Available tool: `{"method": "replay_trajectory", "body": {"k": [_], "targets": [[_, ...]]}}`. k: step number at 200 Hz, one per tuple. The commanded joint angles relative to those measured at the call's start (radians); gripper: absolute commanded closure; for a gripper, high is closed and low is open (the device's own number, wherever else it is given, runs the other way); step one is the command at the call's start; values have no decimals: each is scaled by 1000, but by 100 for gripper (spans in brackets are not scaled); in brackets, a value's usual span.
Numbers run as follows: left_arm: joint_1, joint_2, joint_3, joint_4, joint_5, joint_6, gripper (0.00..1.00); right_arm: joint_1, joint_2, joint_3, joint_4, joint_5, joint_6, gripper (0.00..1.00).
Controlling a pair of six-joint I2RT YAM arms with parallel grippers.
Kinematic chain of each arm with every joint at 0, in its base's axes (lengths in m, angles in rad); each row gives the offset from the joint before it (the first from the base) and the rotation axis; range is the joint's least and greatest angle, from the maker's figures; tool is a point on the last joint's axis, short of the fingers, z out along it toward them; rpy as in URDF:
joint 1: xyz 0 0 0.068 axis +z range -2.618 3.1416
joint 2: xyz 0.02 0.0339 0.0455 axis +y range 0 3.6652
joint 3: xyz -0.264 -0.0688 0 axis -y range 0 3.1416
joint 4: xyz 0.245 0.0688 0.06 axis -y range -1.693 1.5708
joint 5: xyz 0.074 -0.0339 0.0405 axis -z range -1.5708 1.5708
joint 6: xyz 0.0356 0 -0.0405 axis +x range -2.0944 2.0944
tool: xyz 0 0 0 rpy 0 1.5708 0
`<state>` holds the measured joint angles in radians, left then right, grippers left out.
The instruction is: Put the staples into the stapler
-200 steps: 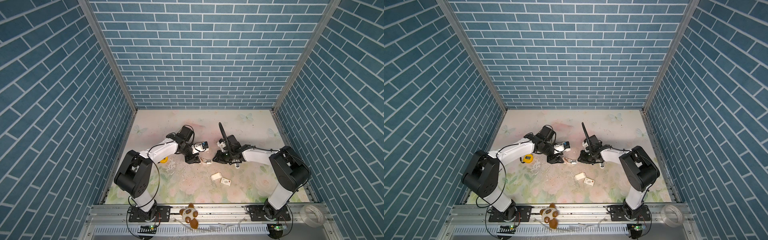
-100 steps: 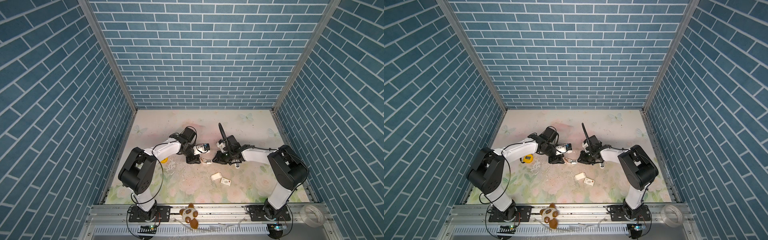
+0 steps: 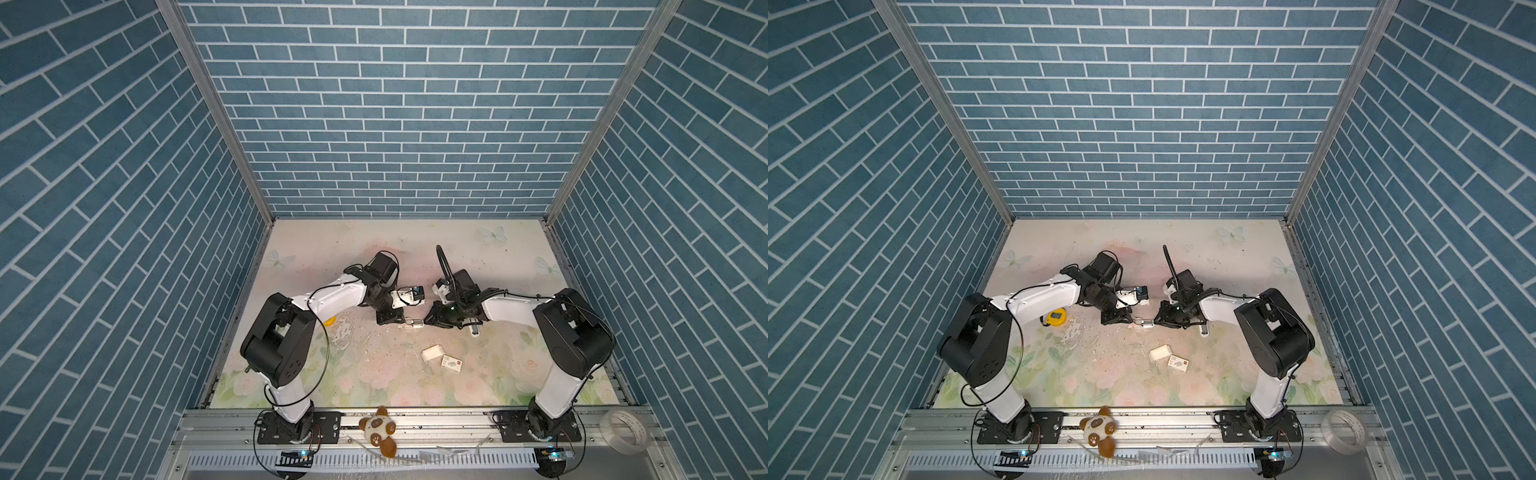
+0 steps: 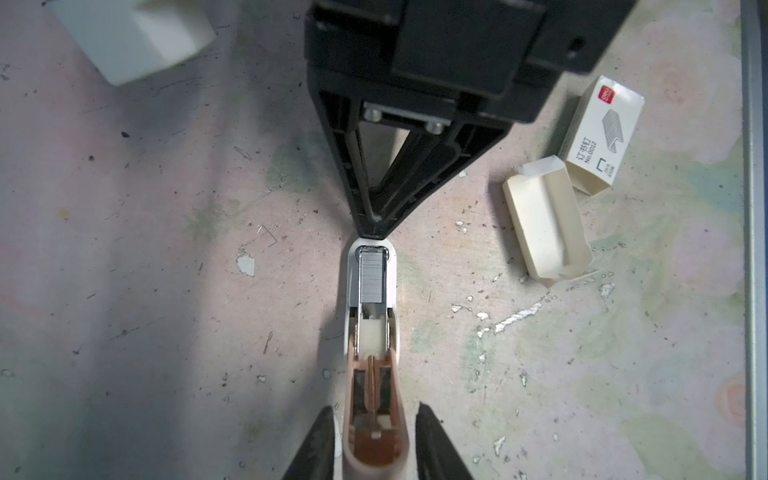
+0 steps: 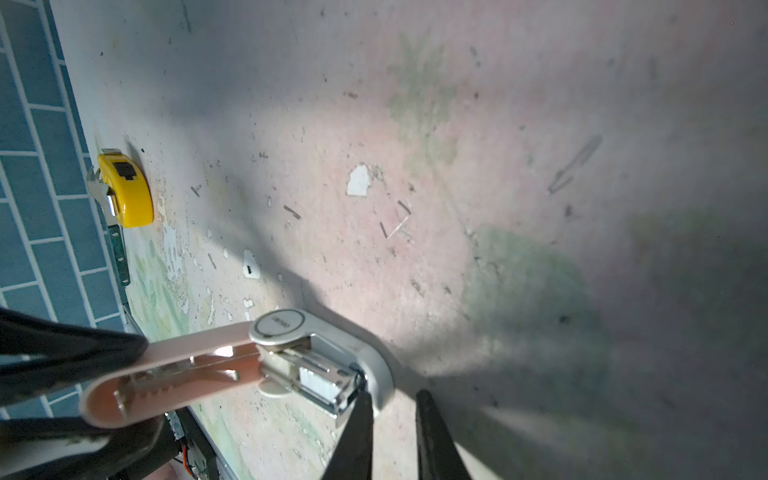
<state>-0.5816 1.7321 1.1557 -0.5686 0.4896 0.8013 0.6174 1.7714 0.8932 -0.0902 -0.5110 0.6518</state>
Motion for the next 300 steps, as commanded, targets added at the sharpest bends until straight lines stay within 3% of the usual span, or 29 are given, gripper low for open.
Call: {"method": "replay_trajectory", "body": {"k": [1,55,169,300], "targets": [[-7,8,16,-31,-11,7,59,-6,20,27,-19,-15,-27,79],[-8,-10,-8,-28,-35,14,54,-10,23,33,-13,-25,-27,79],[-20,2,9,-55,-32,18,76,-11,46,38,-13,-50,-35,81],[-120,83,85,-60,-120,-13,87,-10,54,-2,-7,-37,-38,89]]}}
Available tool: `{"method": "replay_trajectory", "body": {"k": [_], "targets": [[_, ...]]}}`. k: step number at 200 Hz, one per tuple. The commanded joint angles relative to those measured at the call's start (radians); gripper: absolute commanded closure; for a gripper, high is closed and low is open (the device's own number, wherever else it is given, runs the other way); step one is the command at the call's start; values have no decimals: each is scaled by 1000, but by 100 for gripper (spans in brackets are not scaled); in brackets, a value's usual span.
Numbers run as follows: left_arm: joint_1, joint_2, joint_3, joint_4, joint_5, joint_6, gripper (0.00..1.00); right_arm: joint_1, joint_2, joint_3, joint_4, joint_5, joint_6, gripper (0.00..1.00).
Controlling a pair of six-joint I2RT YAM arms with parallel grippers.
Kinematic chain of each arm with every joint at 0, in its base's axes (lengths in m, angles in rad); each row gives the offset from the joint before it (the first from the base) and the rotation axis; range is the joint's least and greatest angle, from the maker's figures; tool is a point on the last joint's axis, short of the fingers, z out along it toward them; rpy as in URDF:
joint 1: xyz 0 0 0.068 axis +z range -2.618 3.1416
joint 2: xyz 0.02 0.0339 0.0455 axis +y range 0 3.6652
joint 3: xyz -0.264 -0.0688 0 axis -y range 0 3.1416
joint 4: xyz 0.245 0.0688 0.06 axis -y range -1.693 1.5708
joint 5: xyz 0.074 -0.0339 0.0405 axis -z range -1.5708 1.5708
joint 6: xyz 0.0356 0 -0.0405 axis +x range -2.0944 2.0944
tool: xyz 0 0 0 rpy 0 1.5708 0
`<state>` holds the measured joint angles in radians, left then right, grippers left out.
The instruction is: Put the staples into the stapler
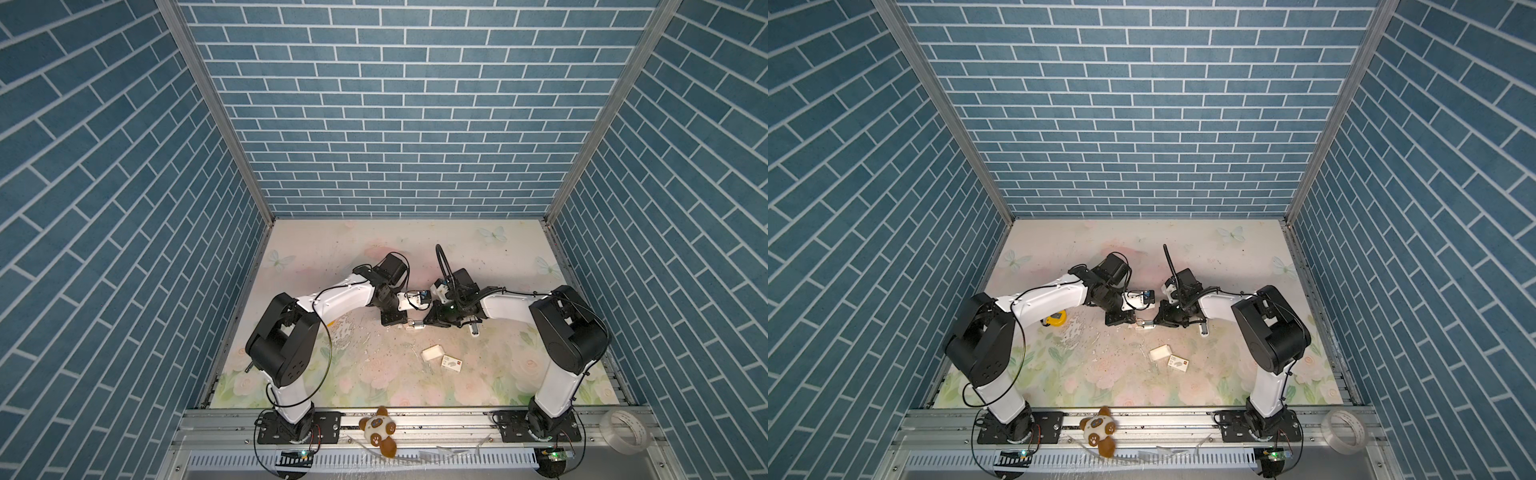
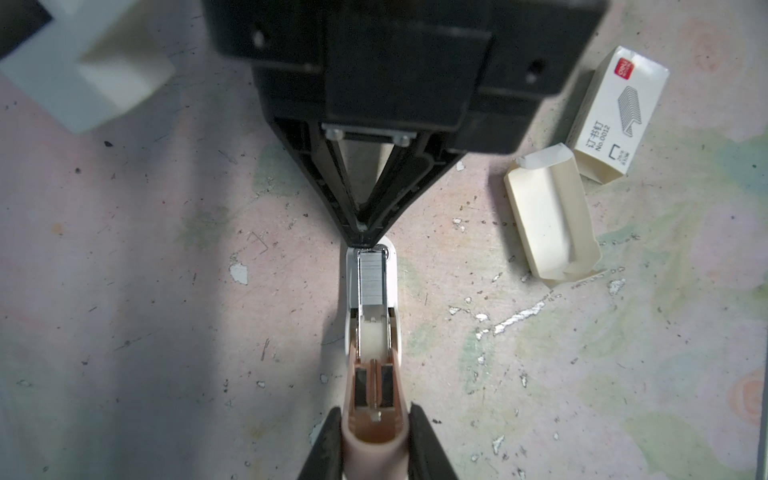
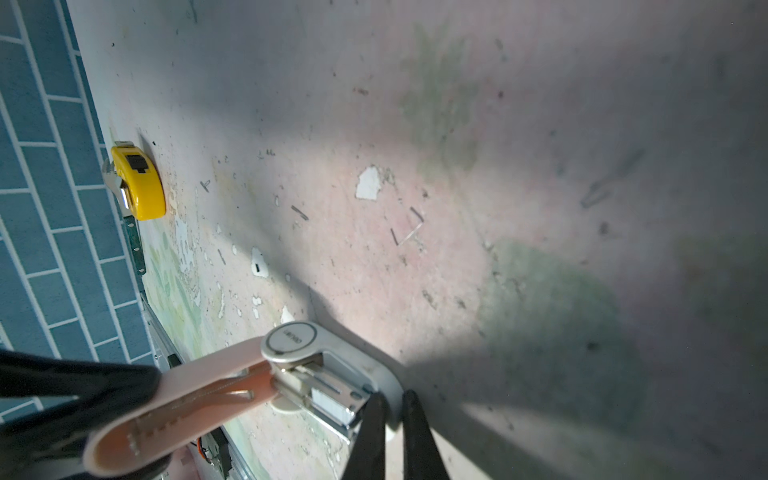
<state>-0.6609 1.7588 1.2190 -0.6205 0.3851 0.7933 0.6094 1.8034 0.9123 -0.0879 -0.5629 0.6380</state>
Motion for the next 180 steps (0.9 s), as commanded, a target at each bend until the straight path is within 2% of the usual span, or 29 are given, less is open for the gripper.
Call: {"method": "replay_trajectory", "body": {"k": [1,91,132,180], "targets": [[-42,58,22,-8,-17,-5,87,-3,22,-22,-8,15,-24,89],[-100,173,109,-31,-74,-18,95,-3,11,-94,104,27,45,89],[-106,200,123,-46,-86,-21,96,-3,4,-100,122,81,72,89],[-108,207,128,-60,-93,-19,98,-19,-22,-86,65,166,74,88]]}}
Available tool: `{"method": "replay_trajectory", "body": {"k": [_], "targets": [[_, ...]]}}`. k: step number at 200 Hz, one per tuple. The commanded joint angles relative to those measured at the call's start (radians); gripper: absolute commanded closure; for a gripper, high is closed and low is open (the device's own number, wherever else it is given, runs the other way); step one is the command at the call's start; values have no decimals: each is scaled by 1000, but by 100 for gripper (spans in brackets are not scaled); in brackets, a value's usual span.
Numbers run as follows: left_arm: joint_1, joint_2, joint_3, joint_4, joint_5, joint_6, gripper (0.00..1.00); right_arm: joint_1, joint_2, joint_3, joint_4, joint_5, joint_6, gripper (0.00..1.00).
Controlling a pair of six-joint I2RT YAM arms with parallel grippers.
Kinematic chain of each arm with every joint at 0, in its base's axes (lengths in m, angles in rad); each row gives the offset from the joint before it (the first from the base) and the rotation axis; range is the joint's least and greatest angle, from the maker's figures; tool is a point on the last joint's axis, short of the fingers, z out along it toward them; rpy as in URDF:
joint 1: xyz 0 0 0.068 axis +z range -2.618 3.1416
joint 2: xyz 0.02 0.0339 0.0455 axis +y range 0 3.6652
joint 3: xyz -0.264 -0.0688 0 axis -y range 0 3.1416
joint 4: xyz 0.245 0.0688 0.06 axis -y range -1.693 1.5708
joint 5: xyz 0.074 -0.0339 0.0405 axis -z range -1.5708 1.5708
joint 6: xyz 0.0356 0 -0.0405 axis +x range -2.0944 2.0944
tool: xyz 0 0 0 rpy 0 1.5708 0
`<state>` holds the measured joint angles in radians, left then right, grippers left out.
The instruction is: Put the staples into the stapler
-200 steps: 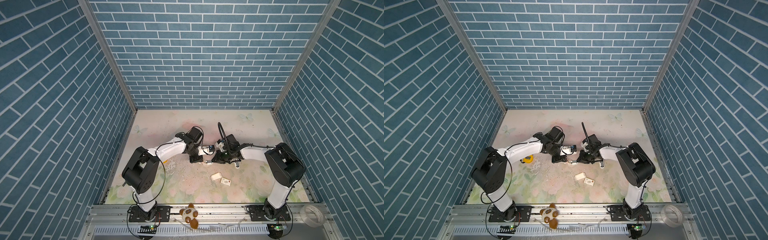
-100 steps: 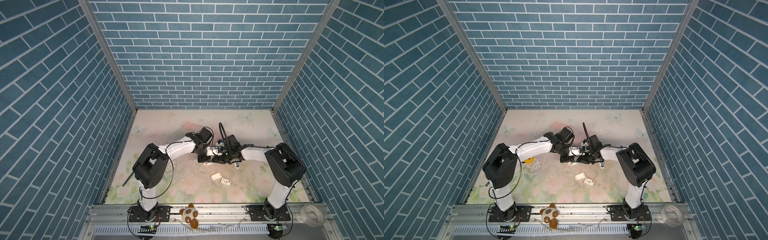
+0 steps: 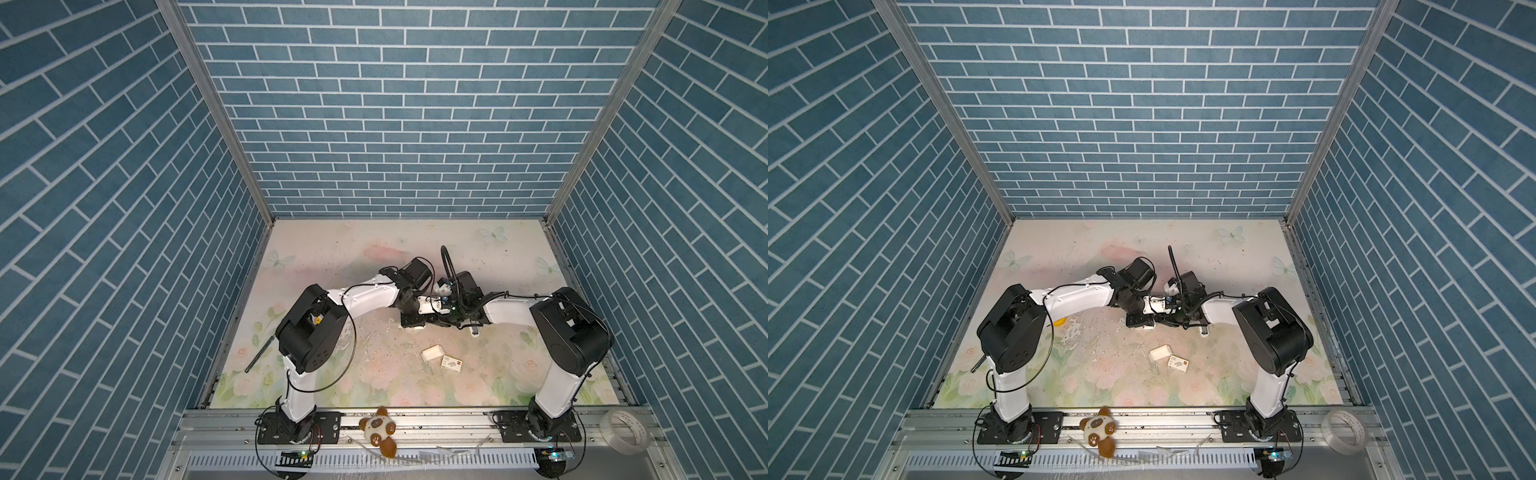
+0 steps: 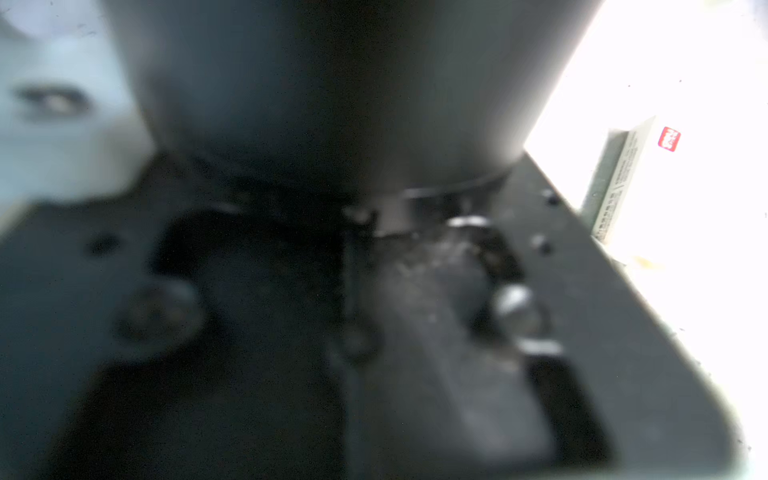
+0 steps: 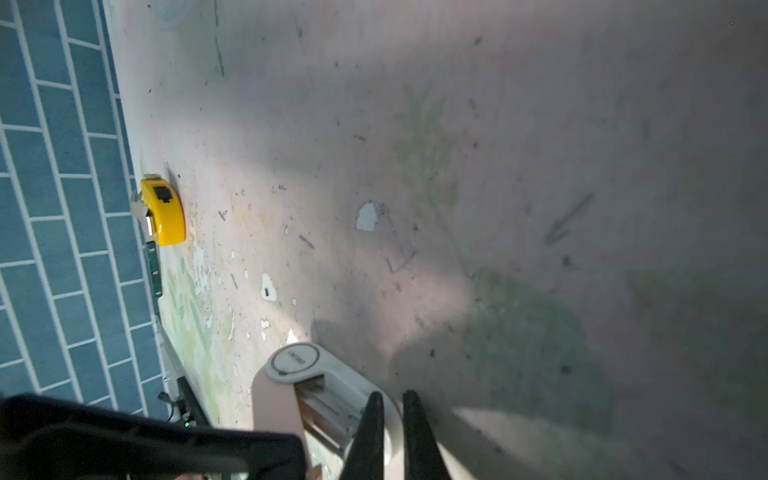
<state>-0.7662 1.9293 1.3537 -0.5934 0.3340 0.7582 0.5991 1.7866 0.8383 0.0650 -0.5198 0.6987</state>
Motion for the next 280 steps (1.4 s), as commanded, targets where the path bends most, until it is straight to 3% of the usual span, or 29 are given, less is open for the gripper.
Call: {"method": "replay_trajectory", "body": {"k": [1,195,242,280], "targets": [[-2,35,-8,-88,-42,16,99,-9,-6,-12,-89,123,13,88],[-1,-2,-48,-74,-135,16,100,-141,-246,143,-356,229,-94,87],[-2,33,-11,-106,-167,16,100,-194,-321,221,-488,306,-146,87],[-10,94,44,-139,-228,21,100,-232,-441,192,-562,328,-165,87]]}}
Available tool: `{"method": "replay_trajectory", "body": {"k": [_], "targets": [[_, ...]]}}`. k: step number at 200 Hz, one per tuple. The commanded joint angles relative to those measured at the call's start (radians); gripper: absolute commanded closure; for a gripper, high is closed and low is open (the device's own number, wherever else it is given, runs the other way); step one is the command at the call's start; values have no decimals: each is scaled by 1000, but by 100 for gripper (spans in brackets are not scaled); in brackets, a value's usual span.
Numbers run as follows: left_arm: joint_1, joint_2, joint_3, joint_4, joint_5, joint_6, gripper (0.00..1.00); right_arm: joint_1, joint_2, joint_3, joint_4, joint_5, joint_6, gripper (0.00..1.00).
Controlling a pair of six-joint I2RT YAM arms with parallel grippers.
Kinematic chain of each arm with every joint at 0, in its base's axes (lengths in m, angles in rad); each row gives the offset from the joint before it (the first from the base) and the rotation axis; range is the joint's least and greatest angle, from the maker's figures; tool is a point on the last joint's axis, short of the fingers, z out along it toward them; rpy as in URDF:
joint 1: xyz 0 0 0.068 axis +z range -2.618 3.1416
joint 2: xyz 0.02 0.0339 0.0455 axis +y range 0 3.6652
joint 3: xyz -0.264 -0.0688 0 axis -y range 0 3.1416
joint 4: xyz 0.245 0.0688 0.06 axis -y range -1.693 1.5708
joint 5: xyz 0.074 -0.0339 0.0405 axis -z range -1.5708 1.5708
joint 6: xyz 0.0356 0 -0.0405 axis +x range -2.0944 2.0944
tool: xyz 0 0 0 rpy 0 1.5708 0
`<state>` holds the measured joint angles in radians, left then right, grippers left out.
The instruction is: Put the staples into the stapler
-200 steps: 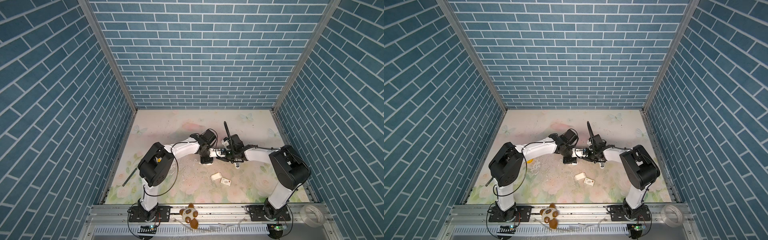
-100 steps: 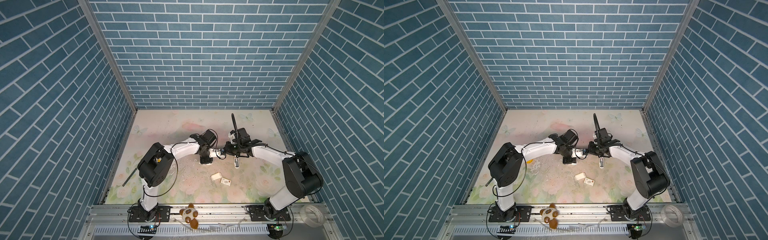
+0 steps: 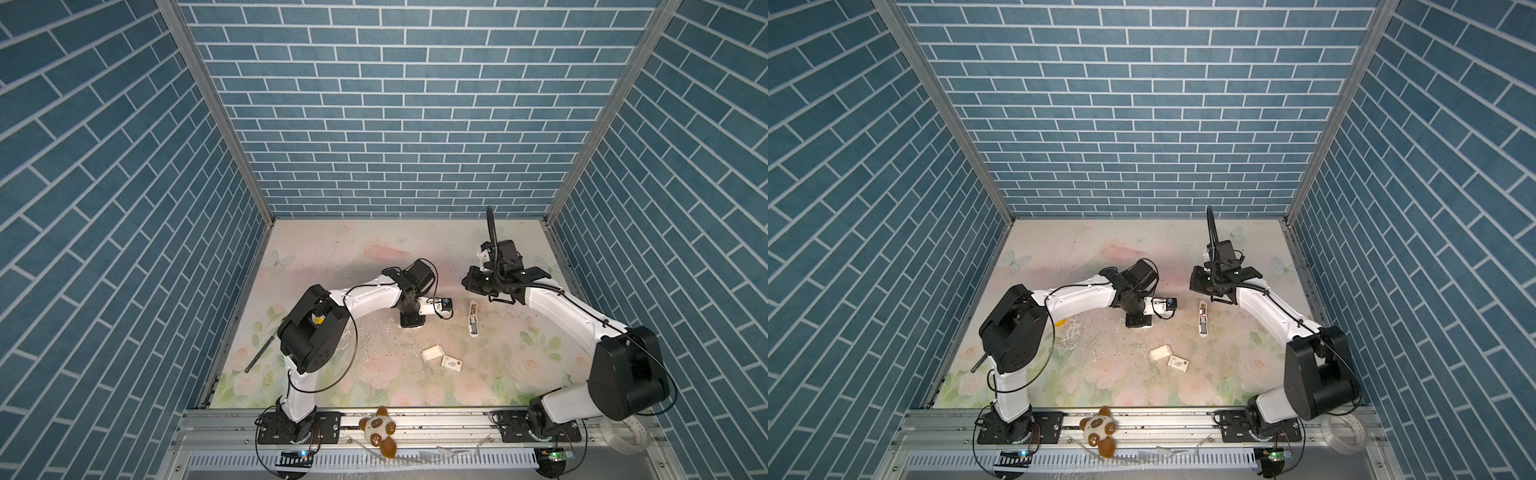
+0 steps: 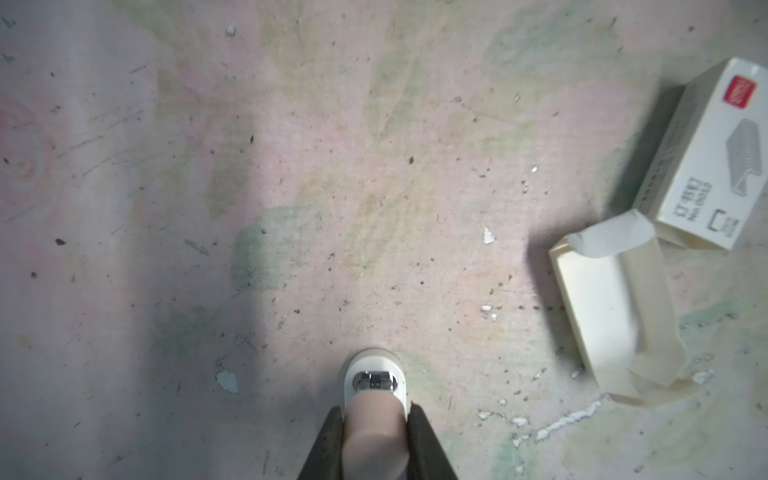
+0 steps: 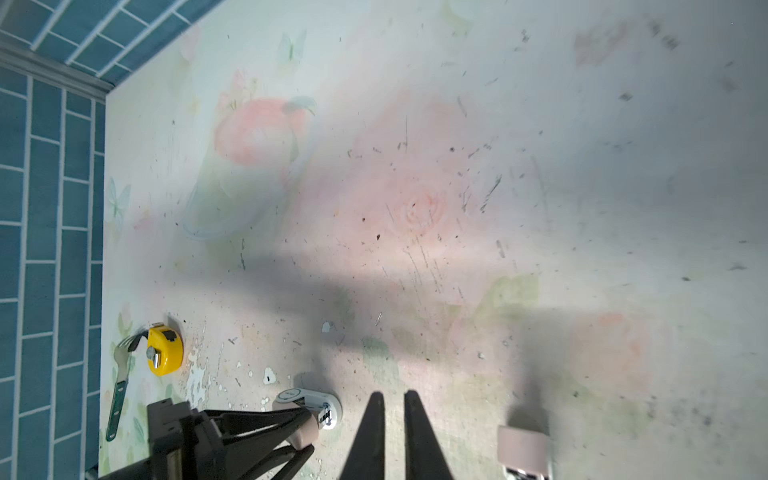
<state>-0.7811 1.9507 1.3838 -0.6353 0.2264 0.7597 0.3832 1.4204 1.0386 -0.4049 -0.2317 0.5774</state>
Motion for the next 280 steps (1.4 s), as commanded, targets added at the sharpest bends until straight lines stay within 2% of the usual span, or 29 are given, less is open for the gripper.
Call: {"method": "replay_trajectory", "body": {"k": [1,78,151,206,280], "targets": [[5,75,15,-97,-123,20,100,-16,-79,-11,-93,39,-43,87],[-18,190,90,-166,-197,19,100,-24,-268,-192,-131,67,-17,87],[-40,296,178,-261,-227,11,100,-27,-363,-230,-183,100,-17,87],[-40,190,145,-213,-202,-7,98,-30,-397,-251,-176,117,-19,86],[-38,93,132,-224,-204,-12,81,-33,-400,-261,-171,123,-17,84]]}}
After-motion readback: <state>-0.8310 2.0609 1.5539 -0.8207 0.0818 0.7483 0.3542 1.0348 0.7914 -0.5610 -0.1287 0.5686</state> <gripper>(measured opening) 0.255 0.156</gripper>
